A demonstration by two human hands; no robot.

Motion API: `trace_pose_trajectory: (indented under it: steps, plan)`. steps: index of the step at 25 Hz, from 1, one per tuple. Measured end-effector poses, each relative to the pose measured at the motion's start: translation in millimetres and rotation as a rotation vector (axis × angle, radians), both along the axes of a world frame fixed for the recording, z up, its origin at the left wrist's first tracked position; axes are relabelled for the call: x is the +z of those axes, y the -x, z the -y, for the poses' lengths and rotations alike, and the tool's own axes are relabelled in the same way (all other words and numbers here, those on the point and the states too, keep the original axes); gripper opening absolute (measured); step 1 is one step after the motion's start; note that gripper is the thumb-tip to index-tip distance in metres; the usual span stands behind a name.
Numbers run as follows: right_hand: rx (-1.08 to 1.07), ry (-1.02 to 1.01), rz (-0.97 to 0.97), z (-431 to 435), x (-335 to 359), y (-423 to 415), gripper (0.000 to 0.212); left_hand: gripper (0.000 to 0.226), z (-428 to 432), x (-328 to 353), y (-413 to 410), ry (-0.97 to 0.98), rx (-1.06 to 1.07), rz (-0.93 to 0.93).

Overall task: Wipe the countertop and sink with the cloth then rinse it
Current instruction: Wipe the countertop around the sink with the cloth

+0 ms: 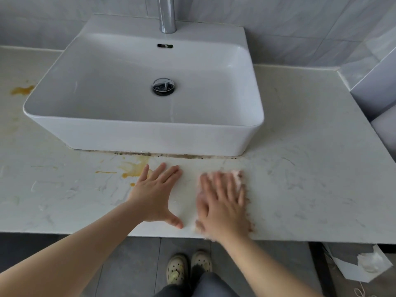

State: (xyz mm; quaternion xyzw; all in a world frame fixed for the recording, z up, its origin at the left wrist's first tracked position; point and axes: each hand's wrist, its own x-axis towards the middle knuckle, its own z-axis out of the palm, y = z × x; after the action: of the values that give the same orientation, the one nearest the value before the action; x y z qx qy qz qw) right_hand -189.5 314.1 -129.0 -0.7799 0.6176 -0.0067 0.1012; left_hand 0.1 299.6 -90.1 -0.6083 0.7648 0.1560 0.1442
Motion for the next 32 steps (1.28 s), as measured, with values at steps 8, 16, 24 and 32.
trace_pose_trajectory:
  steps: [8,16,24,32]
  plan:
    - [-0.416,0.010,-0.070,9,3,79,0.068,0.136,0,1,2,-0.023,0.022,0.031]
    - [-0.103,-0.023,-0.066,12,7,56,0.058,0.133,1,2,-2,0.001,-0.041,0.055]
    - [0.018,-0.101,-0.039,-11,11,-42,0.065,0.113,-16,-7,-79,0.193,-0.021,-0.131]
    - [-0.084,-0.063,-0.024,-28,7,-120,0.063,0.148,-22,-14,-162,0.054,0.145,-0.092]
